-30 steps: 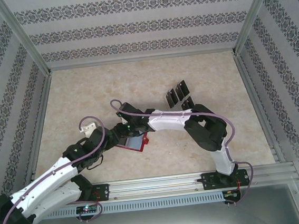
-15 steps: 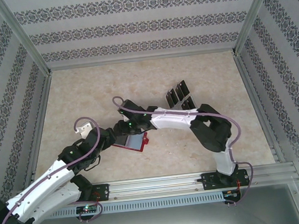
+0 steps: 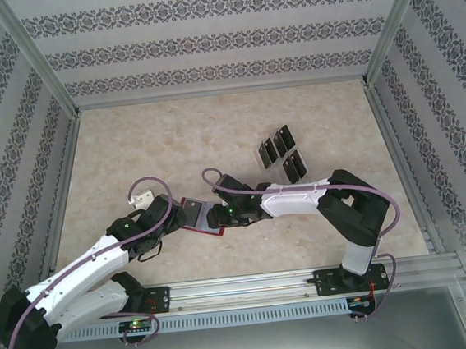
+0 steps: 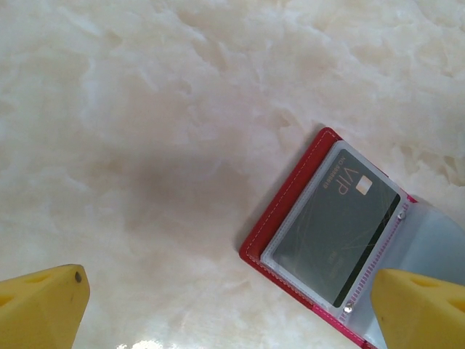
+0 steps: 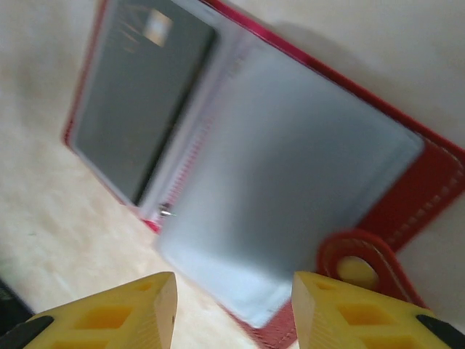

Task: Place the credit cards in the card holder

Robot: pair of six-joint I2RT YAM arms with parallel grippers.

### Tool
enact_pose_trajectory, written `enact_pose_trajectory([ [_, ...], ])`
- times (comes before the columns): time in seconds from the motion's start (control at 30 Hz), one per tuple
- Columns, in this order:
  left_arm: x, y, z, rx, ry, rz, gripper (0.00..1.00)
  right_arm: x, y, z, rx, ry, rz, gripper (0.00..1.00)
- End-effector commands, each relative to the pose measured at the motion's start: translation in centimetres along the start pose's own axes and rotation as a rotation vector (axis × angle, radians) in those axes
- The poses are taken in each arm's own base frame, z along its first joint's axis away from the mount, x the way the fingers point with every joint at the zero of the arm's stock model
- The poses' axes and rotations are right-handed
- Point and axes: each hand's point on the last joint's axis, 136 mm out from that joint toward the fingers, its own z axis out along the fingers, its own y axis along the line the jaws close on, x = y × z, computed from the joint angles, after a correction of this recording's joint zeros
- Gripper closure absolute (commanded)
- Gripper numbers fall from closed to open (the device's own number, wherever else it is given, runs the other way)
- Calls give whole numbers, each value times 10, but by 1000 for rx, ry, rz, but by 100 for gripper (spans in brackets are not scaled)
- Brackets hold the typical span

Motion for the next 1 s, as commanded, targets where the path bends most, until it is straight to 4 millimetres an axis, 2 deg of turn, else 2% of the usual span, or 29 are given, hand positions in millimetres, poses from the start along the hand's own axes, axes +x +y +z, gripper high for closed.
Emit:
enact_pose_trajectory([
  [0.0,-8,-11,-5,30,-12,16,0,-10,-13,1,18,-51,23,53],
  [0.27,-5,-15,-1,34,9,31,0,-23,-55,-12,79,-68,59,53],
  [0.5,-4,-32,8,35,48,112,0,-40,-85,-34,95,-63,61,54],
  [0.67,-6,-51,18,45,73,164,0,-48,-81,-52,47,-81,32,53],
  [0.8,-10,-69,34,38,115,234,0,-54,-79,-62,42,-105,36,53],
  [0.97,-28,-90,58,34,145,313,0,-61,-79,-67,40,-134,54,53],
])
